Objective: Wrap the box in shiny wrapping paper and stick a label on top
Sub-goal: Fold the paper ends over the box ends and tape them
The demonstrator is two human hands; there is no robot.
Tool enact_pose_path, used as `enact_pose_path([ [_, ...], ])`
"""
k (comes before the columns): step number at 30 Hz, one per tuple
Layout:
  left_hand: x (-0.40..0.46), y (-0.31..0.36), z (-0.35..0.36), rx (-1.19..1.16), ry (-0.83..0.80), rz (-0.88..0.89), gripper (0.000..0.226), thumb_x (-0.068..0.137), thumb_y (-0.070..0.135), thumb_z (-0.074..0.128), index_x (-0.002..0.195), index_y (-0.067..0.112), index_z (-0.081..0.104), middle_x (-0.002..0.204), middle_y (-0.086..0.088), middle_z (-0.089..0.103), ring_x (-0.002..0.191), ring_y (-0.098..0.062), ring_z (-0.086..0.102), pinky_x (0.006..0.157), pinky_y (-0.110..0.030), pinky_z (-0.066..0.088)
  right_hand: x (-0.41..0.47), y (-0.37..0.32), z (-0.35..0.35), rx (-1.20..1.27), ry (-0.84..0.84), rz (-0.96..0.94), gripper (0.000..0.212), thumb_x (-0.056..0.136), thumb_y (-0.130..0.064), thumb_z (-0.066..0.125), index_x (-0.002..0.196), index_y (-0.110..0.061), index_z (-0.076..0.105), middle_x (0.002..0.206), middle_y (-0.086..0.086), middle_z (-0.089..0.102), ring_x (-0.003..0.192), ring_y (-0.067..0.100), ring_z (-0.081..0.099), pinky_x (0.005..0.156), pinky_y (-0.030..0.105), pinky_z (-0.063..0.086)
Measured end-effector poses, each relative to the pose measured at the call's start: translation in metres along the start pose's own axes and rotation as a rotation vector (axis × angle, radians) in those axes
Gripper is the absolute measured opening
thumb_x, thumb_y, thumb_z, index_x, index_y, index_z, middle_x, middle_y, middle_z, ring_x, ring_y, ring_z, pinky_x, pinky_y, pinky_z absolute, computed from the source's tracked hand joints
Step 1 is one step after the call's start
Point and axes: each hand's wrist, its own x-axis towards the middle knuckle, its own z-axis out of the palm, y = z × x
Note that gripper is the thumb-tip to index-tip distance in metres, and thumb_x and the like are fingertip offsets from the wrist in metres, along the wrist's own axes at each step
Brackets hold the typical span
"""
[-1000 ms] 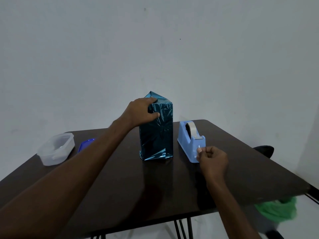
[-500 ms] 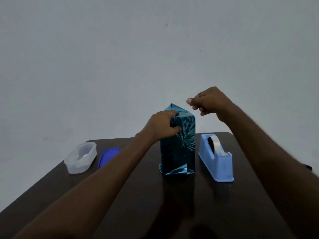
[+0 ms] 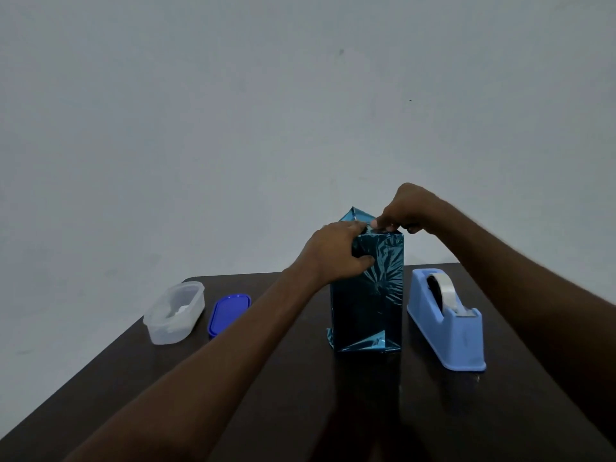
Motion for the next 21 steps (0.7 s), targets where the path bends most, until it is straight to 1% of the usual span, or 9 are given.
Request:
enact_pose_path([
  [2, 0.001, -0.001, 0.001, -0.005, -0.006, 0.006, 0.056, 0.078, 0.043, 0.062, 0.128, 0.019, 0.058, 0.116, 0.0, 0.066, 0.102, -0.019, 0.06, 0.075, -0.024, 0.038, 0.003, 0.0, 0.002, -0.08, 0.025, 0.014, 0.035, 0.078, -0.025, 0.081, 0.057, -0.008, 0.058, 0.055, 0.001, 0.057, 0.047, 0.016, 0.041, 0.051, 0.025, 0.037],
  [6, 0.002, -0.002, 0.001, 0.005, -0.031, -0.002, 0.062, 0.075, 0.046, 0.058, 0.131, 0.019, 0.057, 0.121, -0.001, 0.065, 0.106, -0.02, 0.059, 0.079, -0.025, 0.04, 0.001, 0.007, 0.001, -0.245, 0.143, 0.022, 0.047, 0.069, -0.046, 0.083, 0.07, -0.011, 0.05, 0.07, 0.003, 0.056, 0.063, 0.02, 0.053, 0.07, 0.034, 0.047],
  [9, 0.004, 0.001, 0.0, 0.014, -0.059, -0.012, 0.068, 0.071, 0.05, 0.052, 0.13, 0.016, 0.057, 0.121, -0.002, 0.064, 0.107, -0.02, 0.059, 0.081, -0.026, 0.042, -0.001, 0.022, 0.006, -0.106, 0.118, 0.04, 0.046, 0.074, -0.045, 0.079, 0.069, -0.005, 0.058, 0.064, 0.007, 0.063, 0.055, 0.022, 0.058, 0.065, 0.033, 0.052],
  [11, 0.005, 0.001, 0.0, 0.024, -0.067, -0.013, 0.069, 0.072, 0.051, 0.053, 0.132, 0.015, 0.055, 0.125, -0.004, 0.063, 0.109, -0.021, 0.058, 0.083, -0.027, 0.041, -0.002, 0.031, 0.014, -0.034, 0.201, 0.022, 0.038, 0.078, -0.037, 0.073, 0.065, -0.005, 0.058, 0.06, 0.008, 0.064, 0.054, 0.025, 0.066, 0.064, 0.032, 0.056],
  [13, 0.005, 0.0, 0.0, 0.029, -0.068, -0.015, 0.066, 0.078, 0.048, 0.059, 0.135, 0.015, 0.053, 0.129, -0.004, 0.061, 0.112, -0.022, 0.057, 0.085, -0.027, 0.041, 0.0, 0.034, 0.02, 0.138, 0.26, -0.008, 0.03, 0.082, -0.028, 0.065, 0.07, -0.002, 0.06, 0.064, 0.012, 0.066, 0.061, 0.03, 0.071, 0.066, 0.033, 0.058],
  [14, 0.004, -0.001, -0.001, 0.024, -0.063, -0.016, 0.063, 0.08, 0.045, 0.061, 0.134, 0.015, 0.053, 0.129, -0.004, 0.061, 0.113, -0.022, 0.057, 0.086, -0.027, 0.041, -0.001, 0.033, 0.022, 0.278, 0.225, -0.007, 0.03, 0.085, -0.029, 0.063, 0.079, 0.001, 0.063, 0.074, 0.015, 0.068, 0.067, 0.031, 0.07, 0.07, 0.038, 0.06],
  [16, 0.003, -0.002, 0.0, 0.019, -0.052, -0.015, 0.058, 0.08, 0.042, 0.063, 0.13, 0.014, 0.056, 0.124, -0.005, 0.063, 0.11, -0.022, 0.058, 0.082, -0.026, 0.039, -0.005, 0.03, 0.024, 0.436, 0.055, 0.033, 0.037, 0.089, -0.037, 0.063, 0.097, -0.001, 0.063, 0.091, 0.017, 0.068, 0.075, 0.031, 0.066, 0.072, 0.042, 0.058],
  [18, 0.004, 0.0, 0.001, 0.009, -0.051, -0.016, 0.053, 0.079, 0.042, 0.062, 0.125, 0.015, 0.058, 0.116, -0.003, 0.065, 0.104, -0.021, 0.06, 0.075, -0.024, 0.036, -0.011, 0.027, 0.025, 0.406, -0.09, 0.091, 0.034, 0.09, -0.038, 0.065, 0.096, -0.004, 0.062, 0.09, 0.015, 0.066, 0.075, 0.029, 0.065, 0.064, 0.037, 0.055],
  [21, 0.005, -0.002, 0.003, 0.009, -0.062, -0.011, 0.055, 0.08, 0.041, 0.064, 0.128, 0.016, 0.057, 0.119, -0.004, 0.064, 0.104, -0.021, 0.06, 0.077, -0.024, 0.039, -0.014, 0.028, 0.026, 0.409, -0.14, 0.15, 0.029, 0.088, -0.035, 0.067, 0.09, -0.007, 0.062, 0.086, 0.014, 0.067, 0.072, 0.027, 0.064, 0.063, 0.035, 0.055],
])
